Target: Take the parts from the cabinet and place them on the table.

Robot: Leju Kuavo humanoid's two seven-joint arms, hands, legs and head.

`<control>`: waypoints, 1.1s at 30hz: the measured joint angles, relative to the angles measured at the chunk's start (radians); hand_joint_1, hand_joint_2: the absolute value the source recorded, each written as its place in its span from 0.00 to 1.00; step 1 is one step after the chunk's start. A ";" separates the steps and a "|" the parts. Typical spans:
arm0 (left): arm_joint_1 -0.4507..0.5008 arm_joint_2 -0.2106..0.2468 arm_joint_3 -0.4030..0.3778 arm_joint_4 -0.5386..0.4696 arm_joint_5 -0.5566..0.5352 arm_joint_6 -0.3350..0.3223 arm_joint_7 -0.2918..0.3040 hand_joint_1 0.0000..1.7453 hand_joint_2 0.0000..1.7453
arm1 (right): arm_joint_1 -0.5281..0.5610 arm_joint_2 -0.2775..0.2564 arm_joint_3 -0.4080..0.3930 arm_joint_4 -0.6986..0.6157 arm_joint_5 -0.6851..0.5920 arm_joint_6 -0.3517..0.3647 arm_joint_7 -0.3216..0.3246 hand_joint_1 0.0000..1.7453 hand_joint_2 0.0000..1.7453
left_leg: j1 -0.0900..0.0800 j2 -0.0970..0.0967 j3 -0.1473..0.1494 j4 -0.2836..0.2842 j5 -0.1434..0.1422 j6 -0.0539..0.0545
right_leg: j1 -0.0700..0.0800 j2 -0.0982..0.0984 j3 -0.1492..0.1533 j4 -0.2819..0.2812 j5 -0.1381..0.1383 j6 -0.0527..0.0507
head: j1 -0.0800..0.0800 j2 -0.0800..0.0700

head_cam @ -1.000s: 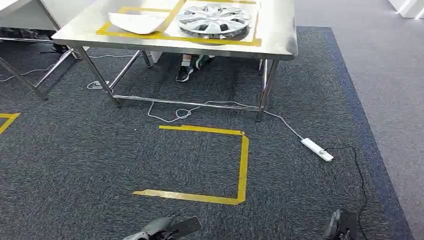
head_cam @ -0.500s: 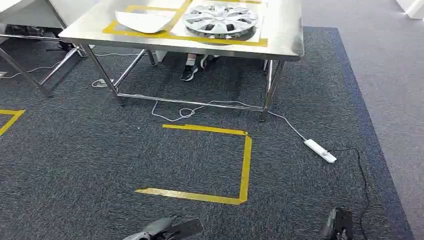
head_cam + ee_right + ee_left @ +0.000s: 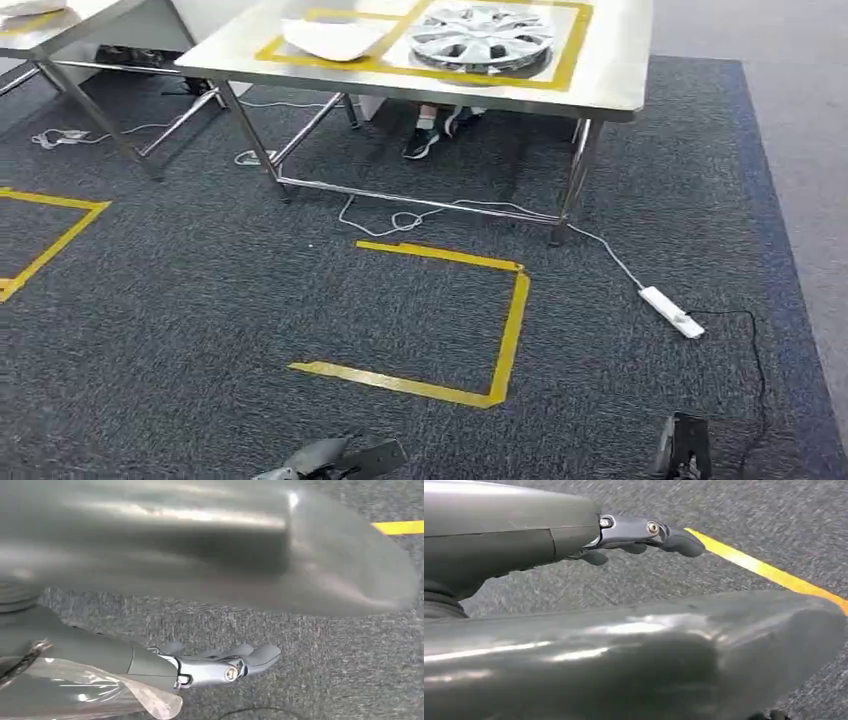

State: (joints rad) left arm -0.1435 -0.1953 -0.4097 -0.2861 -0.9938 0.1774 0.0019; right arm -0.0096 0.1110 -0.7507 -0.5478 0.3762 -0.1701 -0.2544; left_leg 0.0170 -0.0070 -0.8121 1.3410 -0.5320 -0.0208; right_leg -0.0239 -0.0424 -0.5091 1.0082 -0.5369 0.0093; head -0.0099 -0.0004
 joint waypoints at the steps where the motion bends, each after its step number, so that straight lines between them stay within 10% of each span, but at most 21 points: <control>1: 0.002 0.000 0.000 0.000 0.000 -0.001 0.001 0.00 0.00 | -0.001 0.000 0.000 0.000 0.002 -0.001 0.000 0.00 0.00 | 0.000 0.000 0.015 -0.002 0.005 0.003 | 0.003 -0.011 -0.001 0.000 0.000 0.000 | -0.001 0.000; 3: 0.001 0.001 0.000 0.000 -0.002 -0.001 0.002 0.00 0.00 | -0.005 0.000 0.003 0.000 0.003 -0.003 0.001 0.00 0.00 | -0.007 0.005 0.100 -0.129 0.063 0.021 | 0.008 -0.032 0.003 0.000 -0.002 0.000 | 0.000 0.000; 6: -0.005 0.000 -0.002 0.000 -0.003 -0.001 0.002 0.00 0.00 | -0.007 0.001 0.010 -0.002 0.003 -0.003 0.002 0.00 0.00 | -0.038 0.098 0.204 -0.312 0.088 0.060 | 0.020 -0.058 0.008 0.003 -0.015 0.014 | 0.001 0.000; 10: -0.001 0.001 -0.006 0.000 -0.003 -0.003 0.002 0.00 0.00 | -0.009 0.001 0.012 -0.005 0.002 -0.004 0.006 0.00 0.00 | -0.035 0.049 0.207 -0.328 0.091 0.059 | 0.020 -0.107 0.019 -0.010 -0.022 0.031 | 0.001 0.000; 12: -0.004 -0.003 -0.008 0.000 -0.003 -0.005 0.002 0.00 0.00 | -0.013 0.000 0.016 -0.006 0.000 -0.004 0.006 0.00 0.00 | -0.027 0.028 0.209 -0.338 0.096 0.061 | 0.012 0.000 -0.011 0.054 -0.072 0.035 | 0.010 0.000; 15: -0.006 -0.007 -0.011 0.000 -0.004 -0.008 0.002 0.00 0.00 | -0.004 -0.002 0.017 -0.005 -0.003 -0.004 0.008 0.00 0.00 | -0.029 -0.015 0.207 -0.337 0.097 0.064 | 0.013 0.039 -0.127 0.279 -0.154 0.038 | 0.013 0.000; 17: -0.003 -0.006 -0.012 0.000 -0.004 -0.009 0.002 0.00 0.00 | -0.001 -0.002 0.016 -0.005 -0.005 -0.003 0.009 0.00 0.00 | -0.030 -0.044 0.208 -0.336 0.098 0.064 | 0.014 0.041 -0.144 0.275 -0.114 0.036 | 0.011 0.000; 19: -0.004 -0.007 -0.015 0.000 -0.005 -0.009 0.002 0.00 0.00 | -0.005 -0.002 0.016 -0.005 -0.005 -0.003 0.009 0.00 0.00 | -0.030 -0.070 0.210 -0.333 0.098 0.063 | 0.013 0.055 -0.085 0.125 -0.012 0.032 | 0.013 0.000; 20: -0.004 -0.008 -0.016 0.000 -0.005 -0.009 0.002 0.00 0.00 | -0.006 -0.002 0.016 -0.005 -0.005 -0.003 0.009 0.00 0.00 | -0.029 -0.081 0.209 -0.329 0.096 0.060 | 0.010 0.092 -0.046 0.031 0.030 0.027 | 0.014 0.000; 21: -0.006 -0.008 -0.016 0.000 -0.005 -0.009 0.002 0.00 0.00 | -0.007 -0.004 0.017 -0.005 -0.005 -0.002 0.009 0.00 0.00 | -0.033 -0.090 0.203 -0.326 0.098 0.055 | 0.004 0.141 -0.040 0.016 0.013 0.025 | 0.011 0.000; 25: -0.001 -0.007 -0.017 0.000 -0.005 -0.010 0.002 0.00 0.00 | -0.005 -0.004 0.018 -0.005 -0.005 -0.003 0.009 0.00 0.00 | -0.028 -0.135 0.188 -0.325 0.113 0.030 | 0.005 0.106 -0.027 0.003 0.021 0.011 | 0.011 0.000; 26: 0.001 -0.004 -0.017 0.001 -0.005 -0.010 0.002 0.00 0.00 | -0.007 0.002 0.021 -0.005 -0.004 -0.002 0.009 0.00 0.00 | -0.029 -0.125 0.185 -0.318 0.104 0.030 | -0.004 0.089 -0.023 -0.004 0.025 0.005 | 0.015 0.000; 29: -0.007 -0.005 -0.018 0.001 -0.005 -0.010 0.003 0.00 0.00 | -0.002 -0.004 0.021 -0.006 -0.005 -0.003 0.008 0.00 0.00 | -0.025 -0.012 0.101 -0.136 -0.003 0.005 | -0.002 0.045 -0.018 -0.007 0.024 -0.004 | -0.009 0.000; 31: -0.004 -0.006 -0.018 0.001 -0.006 -0.010 0.003 0.00 0.00 | -0.001 -0.004 0.020 -0.005 -0.005 -0.003 0.009 0.00 0.00 | -0.015 -0.001 0.048 -0.016 -0.042 -0.004 | -0.001 0.014 -0.019 -0.007 0.022 -0.005 | -0.009 0.000; 33: -0.001 -0.003 -0.018 0.001 -0.005 -0.010 0.003 0.00 0.00 | -0.003 -0.004 0.021 -0.005 -0.005 -0.003 0.008 0.00 0.00 | -0.010 0.002 0.080 -0.067 0.004 -0.007 | -0.002 -0.011 -0.017 -0.007 0.020 -0.002 | -0.010 0.000</control>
State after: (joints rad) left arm -0.1449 -0.1987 -0.4273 -0.2853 -0.9991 0.1671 0.0046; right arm -0.0125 0.1068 -0.7298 -0.5531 0.3716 -0.1728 -0.2460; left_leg 0.0068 -0.0050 -0.7318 1.2741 -0.5284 -0.0274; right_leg -0.0255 -0.0529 -0.5259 1.0014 -0.5171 0.0069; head -0.0202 -0.0004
